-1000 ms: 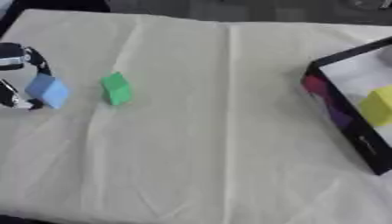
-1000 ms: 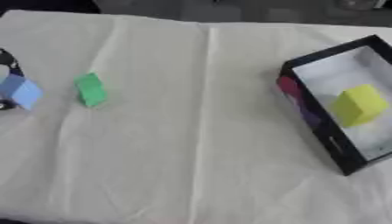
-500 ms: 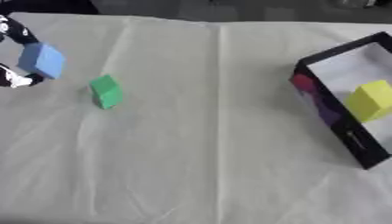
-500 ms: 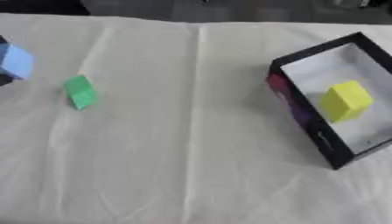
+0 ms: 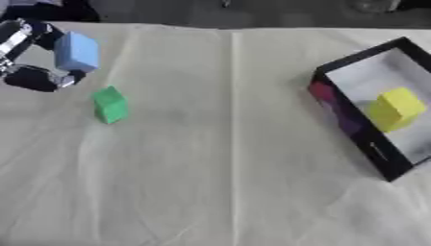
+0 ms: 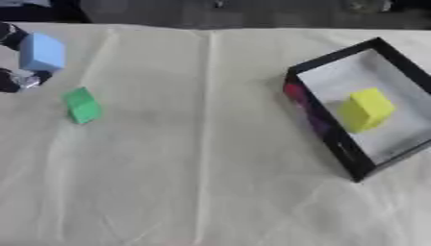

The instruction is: Pick up the objects with one hand, pass them to the other hand, and then place them into the box on the other side of the table.

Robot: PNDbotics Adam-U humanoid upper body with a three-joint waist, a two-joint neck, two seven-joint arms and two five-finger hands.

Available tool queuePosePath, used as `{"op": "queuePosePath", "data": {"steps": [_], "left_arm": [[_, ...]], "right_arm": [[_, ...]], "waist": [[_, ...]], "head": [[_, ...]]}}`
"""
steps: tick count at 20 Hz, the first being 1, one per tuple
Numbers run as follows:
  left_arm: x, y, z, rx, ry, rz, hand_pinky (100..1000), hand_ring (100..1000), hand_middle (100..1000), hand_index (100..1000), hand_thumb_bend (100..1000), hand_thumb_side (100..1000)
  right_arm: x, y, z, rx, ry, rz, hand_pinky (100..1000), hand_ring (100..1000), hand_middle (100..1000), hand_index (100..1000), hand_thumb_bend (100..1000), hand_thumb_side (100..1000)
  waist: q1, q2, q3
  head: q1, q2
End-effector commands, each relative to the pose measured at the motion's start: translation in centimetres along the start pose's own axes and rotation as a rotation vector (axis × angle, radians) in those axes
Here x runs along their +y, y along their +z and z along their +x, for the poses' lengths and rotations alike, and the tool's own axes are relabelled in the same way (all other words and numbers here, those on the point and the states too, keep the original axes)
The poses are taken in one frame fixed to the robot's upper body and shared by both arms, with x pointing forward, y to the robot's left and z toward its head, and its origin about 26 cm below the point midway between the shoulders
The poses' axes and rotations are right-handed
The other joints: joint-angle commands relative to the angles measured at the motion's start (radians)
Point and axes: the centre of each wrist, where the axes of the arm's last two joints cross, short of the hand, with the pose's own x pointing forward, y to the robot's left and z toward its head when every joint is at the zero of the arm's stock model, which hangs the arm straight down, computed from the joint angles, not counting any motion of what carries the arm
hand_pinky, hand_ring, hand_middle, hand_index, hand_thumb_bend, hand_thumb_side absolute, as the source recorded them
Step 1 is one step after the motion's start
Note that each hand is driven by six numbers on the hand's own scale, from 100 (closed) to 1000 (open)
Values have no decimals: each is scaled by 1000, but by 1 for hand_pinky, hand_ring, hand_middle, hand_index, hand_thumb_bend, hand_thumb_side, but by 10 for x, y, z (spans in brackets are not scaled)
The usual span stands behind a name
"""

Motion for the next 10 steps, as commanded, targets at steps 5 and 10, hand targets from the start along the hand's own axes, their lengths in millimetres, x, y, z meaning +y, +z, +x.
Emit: {"op": "queuePosePath", "data": {"steps": [5, 10], "left_arm": [[-22, -10, 39, -68, 55, 106, 738, 593, 468, 487, 100, 100], [-42, -12, 49, -59, 88, 113, 733, 589, 466, 487, 100, 100]], "right_arm": [[16, -39, -7, -76, 81, 228, 925, 838, 874, 966, 169, 100], [32, -61, -15, -133, 158, 366, 921, 845, 879, 971, 245, 212]], "waist": [[-12, -42, 4], [-11, -46, 5]], "head": [[-9, -1], [-16, -1]]}}
